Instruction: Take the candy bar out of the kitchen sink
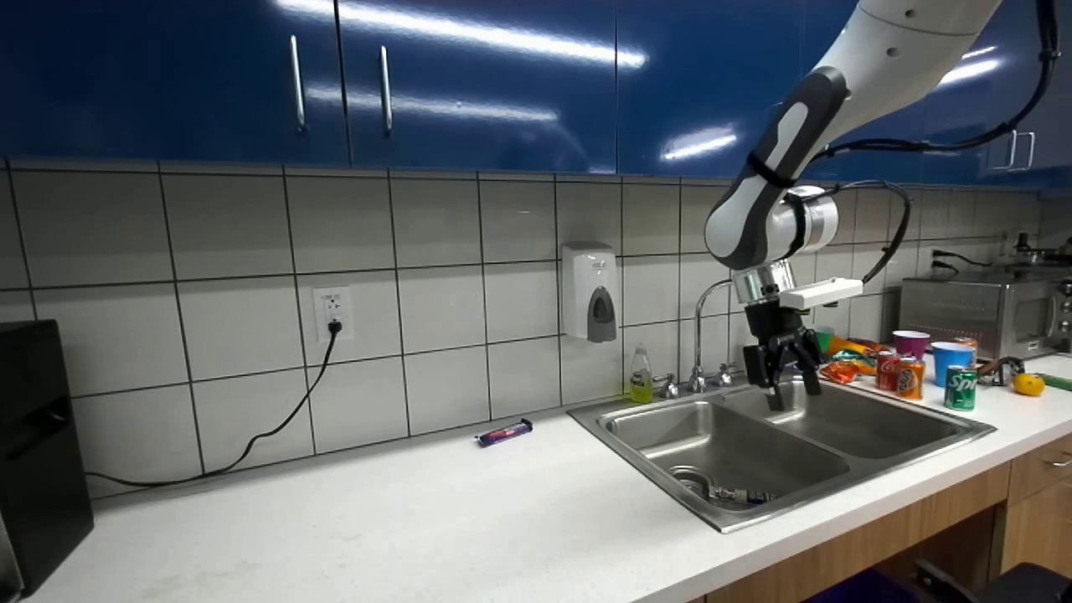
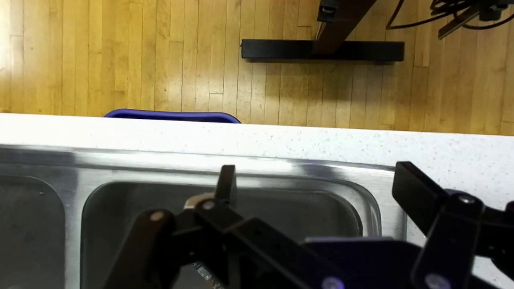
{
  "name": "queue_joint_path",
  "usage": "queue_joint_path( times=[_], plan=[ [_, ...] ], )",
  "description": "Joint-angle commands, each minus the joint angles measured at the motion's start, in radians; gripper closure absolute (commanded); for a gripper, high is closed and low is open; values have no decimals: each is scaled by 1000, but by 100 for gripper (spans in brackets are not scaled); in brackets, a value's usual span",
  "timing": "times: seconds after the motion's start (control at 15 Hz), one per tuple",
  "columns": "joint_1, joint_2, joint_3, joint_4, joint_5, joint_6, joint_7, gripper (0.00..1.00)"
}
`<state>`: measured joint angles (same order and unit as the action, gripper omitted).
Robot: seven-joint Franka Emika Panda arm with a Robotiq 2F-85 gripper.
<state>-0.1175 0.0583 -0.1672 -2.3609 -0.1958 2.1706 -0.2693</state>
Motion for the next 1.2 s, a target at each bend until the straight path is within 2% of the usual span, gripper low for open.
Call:
queue_joint_path(
  times=[0.0,0.53,1.13],
  plan=[
    [-7,85,23,65,20,28,-25,0],
    [-41,232,31,159,69,131,-54,0],
    [-102,373,42,259,98,183,-111,0]
  ],
)
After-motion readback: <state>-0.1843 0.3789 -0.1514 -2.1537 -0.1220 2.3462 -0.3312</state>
